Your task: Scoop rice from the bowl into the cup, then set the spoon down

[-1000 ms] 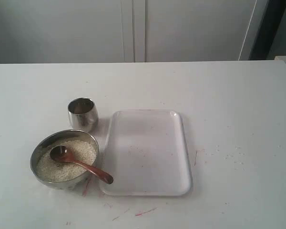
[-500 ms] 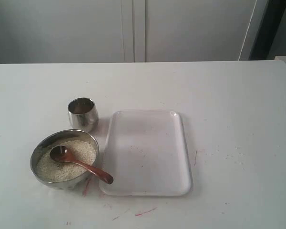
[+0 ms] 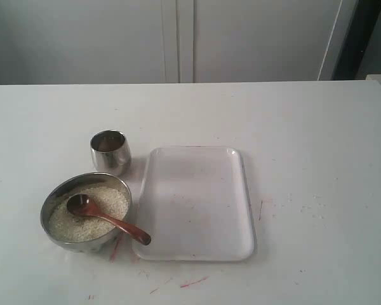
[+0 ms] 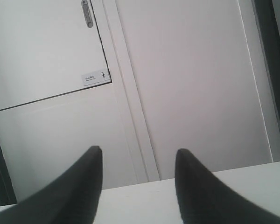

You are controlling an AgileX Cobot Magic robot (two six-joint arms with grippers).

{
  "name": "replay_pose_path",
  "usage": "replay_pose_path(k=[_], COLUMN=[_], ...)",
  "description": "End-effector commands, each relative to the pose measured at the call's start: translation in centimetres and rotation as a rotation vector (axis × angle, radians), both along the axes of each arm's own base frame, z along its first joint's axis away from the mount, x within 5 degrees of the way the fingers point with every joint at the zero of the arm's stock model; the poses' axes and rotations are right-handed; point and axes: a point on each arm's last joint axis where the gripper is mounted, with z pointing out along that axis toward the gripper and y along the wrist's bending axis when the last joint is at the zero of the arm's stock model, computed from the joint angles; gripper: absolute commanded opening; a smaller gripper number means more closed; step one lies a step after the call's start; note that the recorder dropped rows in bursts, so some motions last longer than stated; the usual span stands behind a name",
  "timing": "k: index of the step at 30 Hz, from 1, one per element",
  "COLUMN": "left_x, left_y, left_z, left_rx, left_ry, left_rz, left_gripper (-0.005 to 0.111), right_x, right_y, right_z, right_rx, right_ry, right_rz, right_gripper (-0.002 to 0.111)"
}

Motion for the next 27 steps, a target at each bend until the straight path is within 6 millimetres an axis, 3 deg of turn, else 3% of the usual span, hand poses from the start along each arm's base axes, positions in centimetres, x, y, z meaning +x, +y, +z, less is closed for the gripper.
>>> replay_pose_path(k=[1, 7, 12, 15, 16, 20, 22, 27], left_x=[0.0, 0.0, 0.0, 0.0, 0.0, 0.0, 0.0, 0.0], left_y=[0.0, 0.0, 0.0, 0.0, 0.0, 0.0, 0.0, 0.0], left_z=[0.2, 0.2, 0.2, 0.2, 0.2, 0.2, 0.2, 0.2], left_rx=[-0.01, -0.01, -0.01, -0.01, -0.01, -0.01, -0.01, -0.01], left_ry=[0.0, 0.0, 0.0, 0.0, 0.0, 0.0, 0.0, 0.0], left_rz=[-0.006, -0.006, -0.006, -0.006, -0.006, -0.006, -0.006, -0.006], left_gripper=[0.014, 0.014, 0.014, 0.014, 0.014, 0.014, 0.014, 0.014], right_x=[0.0, 0.0, 0.0, 0.1, 0.5, 2.2, 3.6, 7.5], right_y=[0.1, 0.0, 0.3, 0.1, 0.6, 2.4, 3.6, 5.5], right_z=[-0.1, -0.1, 0.2, 2.1, 3.7, 6.2, 7.3, 8.8], right_rx=[0.002, 0.02, 0.175, 0.224, 0.177, 0.1, -0.029, -0.028], right_ry=[-0.011, -0.006, -0.015, 0.065, 0.088, 0.235, 0.333, 0.504], right_rz=[0.006, 0.009, 0.084, 0.087, 0.143, 0.33, 0.452, 0.721], right_gripper=[0.046, 0.046, 0.043, 0.035, 0.033, 0.027, 0.022, 0.011])
